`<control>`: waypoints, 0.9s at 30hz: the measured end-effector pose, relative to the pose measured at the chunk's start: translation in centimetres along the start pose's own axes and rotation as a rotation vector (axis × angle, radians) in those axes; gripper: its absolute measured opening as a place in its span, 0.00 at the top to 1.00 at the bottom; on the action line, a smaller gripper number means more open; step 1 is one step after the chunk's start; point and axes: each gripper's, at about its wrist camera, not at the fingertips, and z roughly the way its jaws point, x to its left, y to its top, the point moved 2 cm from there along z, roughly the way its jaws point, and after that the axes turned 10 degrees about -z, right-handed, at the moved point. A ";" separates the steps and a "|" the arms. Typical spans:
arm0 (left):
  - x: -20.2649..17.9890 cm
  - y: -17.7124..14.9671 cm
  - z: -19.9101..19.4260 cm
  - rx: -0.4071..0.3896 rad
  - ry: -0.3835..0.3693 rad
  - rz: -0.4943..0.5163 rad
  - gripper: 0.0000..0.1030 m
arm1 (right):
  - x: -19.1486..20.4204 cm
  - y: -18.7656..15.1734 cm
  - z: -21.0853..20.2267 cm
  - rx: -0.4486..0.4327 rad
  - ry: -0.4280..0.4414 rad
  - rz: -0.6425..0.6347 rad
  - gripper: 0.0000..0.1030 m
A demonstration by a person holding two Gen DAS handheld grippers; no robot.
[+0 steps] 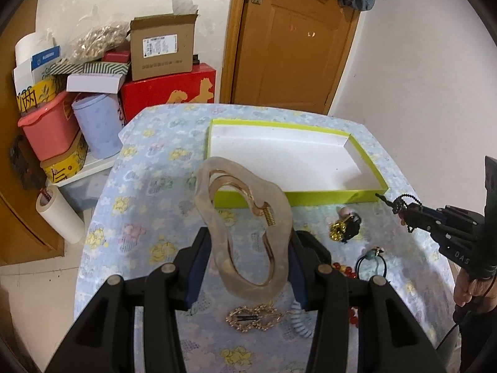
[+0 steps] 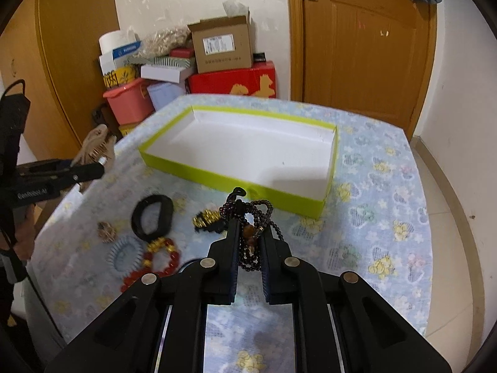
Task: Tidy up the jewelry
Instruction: 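Carry both items over the green tray and open both grippers to drop them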
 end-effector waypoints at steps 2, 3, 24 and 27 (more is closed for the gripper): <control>-0.3 0.4 0.0 -0.002 -0.005 0.005 0.53 | 0.0 0.5 -0.2 -0.011 0.002 0.006 0.88; -0.5 0.7 0.1 -0.004 -0.003 0.011 0.53 | -0.1 0.9 -0.2 -0.016 0.000 0.008 0.88; -2.7 9.0 12.0 0.075 0.022 0.084 0.53 | -7.3 5.9 10.0 0.072 -0.028 0.110 0.88; -2.5 9.3 13.3 0.083 0.043 0.082 0.53 | -8.0 6.0 11.2 0.088 -0.033 0.118 0.88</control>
